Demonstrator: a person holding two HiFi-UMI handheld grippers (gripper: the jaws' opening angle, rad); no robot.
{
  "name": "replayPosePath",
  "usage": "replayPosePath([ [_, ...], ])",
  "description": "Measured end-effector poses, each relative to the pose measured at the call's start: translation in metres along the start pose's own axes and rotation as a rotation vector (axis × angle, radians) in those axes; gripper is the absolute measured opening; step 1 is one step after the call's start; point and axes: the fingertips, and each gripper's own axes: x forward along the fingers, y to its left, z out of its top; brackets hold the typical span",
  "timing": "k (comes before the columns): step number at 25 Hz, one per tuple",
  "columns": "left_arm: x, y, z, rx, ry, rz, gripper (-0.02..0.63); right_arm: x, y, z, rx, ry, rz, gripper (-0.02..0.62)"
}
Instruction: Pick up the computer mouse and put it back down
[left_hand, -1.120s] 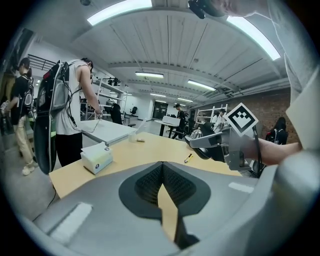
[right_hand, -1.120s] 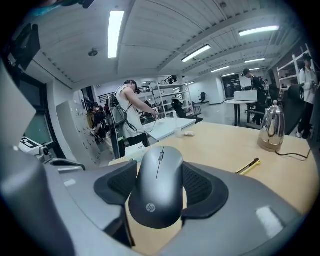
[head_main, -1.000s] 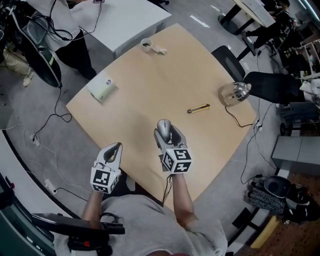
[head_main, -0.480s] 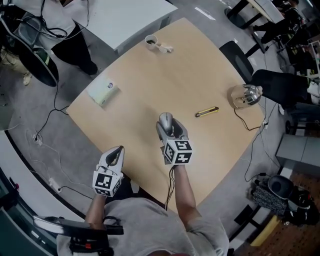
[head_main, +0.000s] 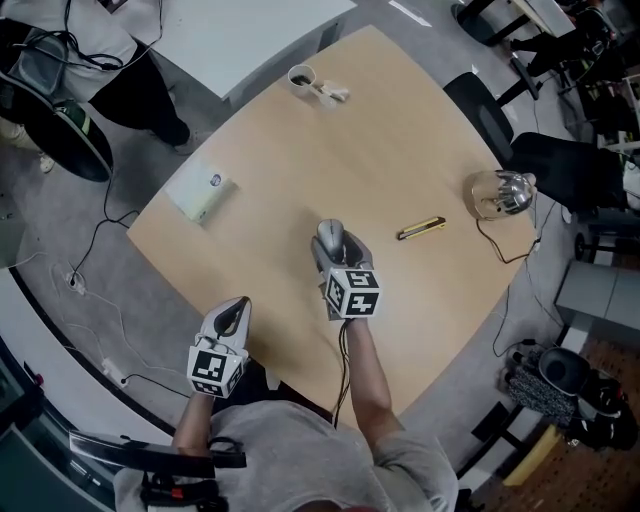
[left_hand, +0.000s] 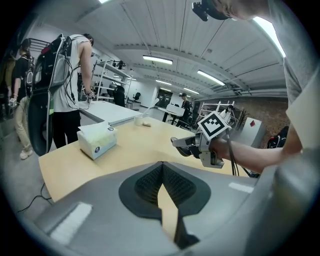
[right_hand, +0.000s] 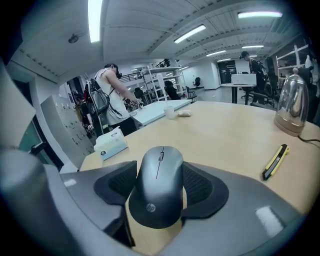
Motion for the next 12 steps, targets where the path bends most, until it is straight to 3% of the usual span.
replayPosePath([
  [12,0.013,0.019,-0.003,-0.021,0.027,0.005,0.02,0.047,-0.02,-0.013,-0.025,0.08,-0.047,0.291],
])
